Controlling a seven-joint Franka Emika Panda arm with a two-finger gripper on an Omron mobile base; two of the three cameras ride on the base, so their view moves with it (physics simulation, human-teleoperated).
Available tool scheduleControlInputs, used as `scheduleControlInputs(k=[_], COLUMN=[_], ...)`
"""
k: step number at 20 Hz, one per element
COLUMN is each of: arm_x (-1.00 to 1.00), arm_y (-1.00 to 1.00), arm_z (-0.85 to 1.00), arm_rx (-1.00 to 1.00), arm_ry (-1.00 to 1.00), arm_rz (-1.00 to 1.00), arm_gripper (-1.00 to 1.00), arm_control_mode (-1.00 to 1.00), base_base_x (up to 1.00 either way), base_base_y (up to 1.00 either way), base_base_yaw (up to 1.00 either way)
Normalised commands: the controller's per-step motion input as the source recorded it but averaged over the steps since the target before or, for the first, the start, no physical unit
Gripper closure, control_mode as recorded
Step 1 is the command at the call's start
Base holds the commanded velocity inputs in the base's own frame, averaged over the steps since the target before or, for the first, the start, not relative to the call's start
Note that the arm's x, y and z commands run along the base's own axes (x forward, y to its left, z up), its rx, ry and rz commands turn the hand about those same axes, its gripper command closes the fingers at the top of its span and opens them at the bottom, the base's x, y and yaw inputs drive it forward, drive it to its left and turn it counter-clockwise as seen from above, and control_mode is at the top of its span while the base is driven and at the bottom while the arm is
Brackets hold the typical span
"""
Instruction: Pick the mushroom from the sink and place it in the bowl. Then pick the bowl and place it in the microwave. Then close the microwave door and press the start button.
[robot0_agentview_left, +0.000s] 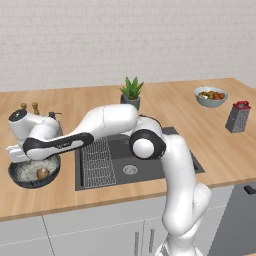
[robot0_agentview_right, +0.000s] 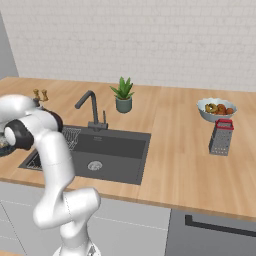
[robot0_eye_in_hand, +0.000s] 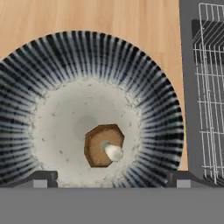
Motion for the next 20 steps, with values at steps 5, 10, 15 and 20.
scheduleControlInputs(k=[5,10,15,20], arm_x=[-0.49,-0.40,-0.22,-0.04], arm_y=[0.04,0.05,0.01,0.00], arm_z=[0.15,0.00,0.00,0.01], arm_rx=[-0.01,0.00,0.00,0.00], arm_ry=[-0.01,0.00,0.01,0.05], arm_rz=[0.09,0.16,0.18,0.18], arm_gripper=[-1.00,-1.00,-1.00,-1.00], arm_control_mode=[-1.00,-1.00,-1.00,-1.00], base_base_x=[0.00,0.00,0.00,0.00], base_base_y=[0.00,0.00,0.00,0.00], base_base_yaw=[0.00,0.00,0.00,0.00])
